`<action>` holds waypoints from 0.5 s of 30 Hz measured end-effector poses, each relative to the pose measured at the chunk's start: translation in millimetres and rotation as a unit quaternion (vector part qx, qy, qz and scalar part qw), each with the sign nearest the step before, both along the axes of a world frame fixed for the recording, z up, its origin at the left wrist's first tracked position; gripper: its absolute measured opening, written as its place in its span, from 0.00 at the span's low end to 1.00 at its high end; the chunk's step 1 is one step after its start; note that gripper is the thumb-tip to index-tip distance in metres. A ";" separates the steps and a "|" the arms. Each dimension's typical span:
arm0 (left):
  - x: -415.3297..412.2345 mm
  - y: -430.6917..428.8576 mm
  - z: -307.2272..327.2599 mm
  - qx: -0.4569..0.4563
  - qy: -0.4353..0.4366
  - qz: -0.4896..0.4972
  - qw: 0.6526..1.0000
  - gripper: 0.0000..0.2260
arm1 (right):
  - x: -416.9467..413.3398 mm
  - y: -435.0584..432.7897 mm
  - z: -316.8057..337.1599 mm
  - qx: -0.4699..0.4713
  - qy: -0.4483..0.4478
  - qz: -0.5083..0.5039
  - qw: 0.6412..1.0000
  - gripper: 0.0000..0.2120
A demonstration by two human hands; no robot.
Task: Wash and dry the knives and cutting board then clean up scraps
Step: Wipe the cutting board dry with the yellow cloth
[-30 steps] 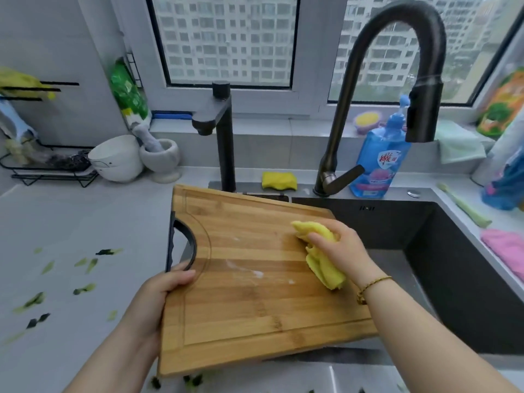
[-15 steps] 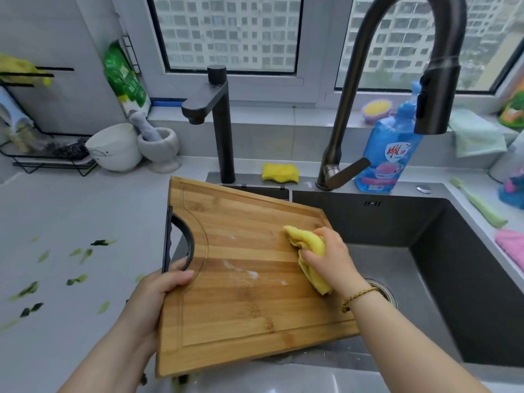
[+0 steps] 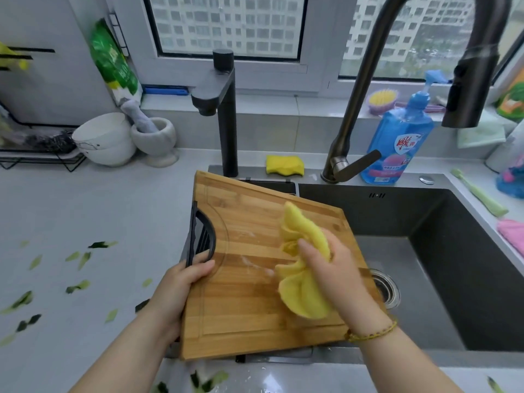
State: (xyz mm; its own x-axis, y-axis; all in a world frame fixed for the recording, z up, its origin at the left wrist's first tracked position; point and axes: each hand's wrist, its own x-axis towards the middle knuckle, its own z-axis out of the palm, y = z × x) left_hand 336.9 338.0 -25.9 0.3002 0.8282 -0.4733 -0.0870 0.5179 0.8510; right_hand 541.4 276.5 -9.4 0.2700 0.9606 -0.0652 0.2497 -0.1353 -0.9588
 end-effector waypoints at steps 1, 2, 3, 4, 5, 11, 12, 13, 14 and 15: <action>1.1 1.3 -1.2 0.001 -0.002 -0.007 1.000 0.25 | -21.9 -2.9 -5.5 -0.013 -0.085 0.052 0.995 0.10; 1.5 2.5 -1.7 0.001 -0.005 -0.015 1.000 0.24 | -40.9 -4.2 -14.4 -0.007 -0.214 0.074 0.974 0.15; 1.8 3.8 -2.6 0.000 -0.008 -0.022 1.000 0.24 | -52.5 -2.7 -23.8 0.011 -0.310 0.062 0.949 0.20; 1.8 4.5 -3.6 -0.002 -0.008 -0.025 1.000 0.24 | -58.1 -1.1 -31.1 0.031 -0.366 0.044 0.929 0.23; 1.3 5.3 -5.3 -0.003 -0.007 -0.028 1.000 0.24 | -58.6 2.6 -35.1 0.038 -0.395 0.023 0.918 0.25; -0.9 6.0 -9.5 0.007 0.002 -0.028 1.000 0.11 | 29.7 3.6 -68.0 -0.127 -0.358 -0.096 0.920 0.21; -0.3 6.3 -8.8 0.014 0.005 -0.032 0.999 0.11 | 43.9 0.2 -70.0 -0.160 -0.332 -0.149 0.917 0.19; 0.7 6.0 -7.5 0.023 0.010 -0.036 0.999 0.10 | 55.8 -2.0 -71.9 -0.200 -0.305 -0.193 0.911 0.18; 2.0 6.0 -6.6 0.033 0.015 -0.039 0.999 0.09 | 63.3 -2.2 -73.1 -0.233 -0.277 -0.219 0.906 0.17; 2.9 6.5 -6.5 0.041 0.020 -0.039 0.998 0.09 | 65.3 0.6 -72.3 -0.247 -0.255 -0.225 0.907 0.17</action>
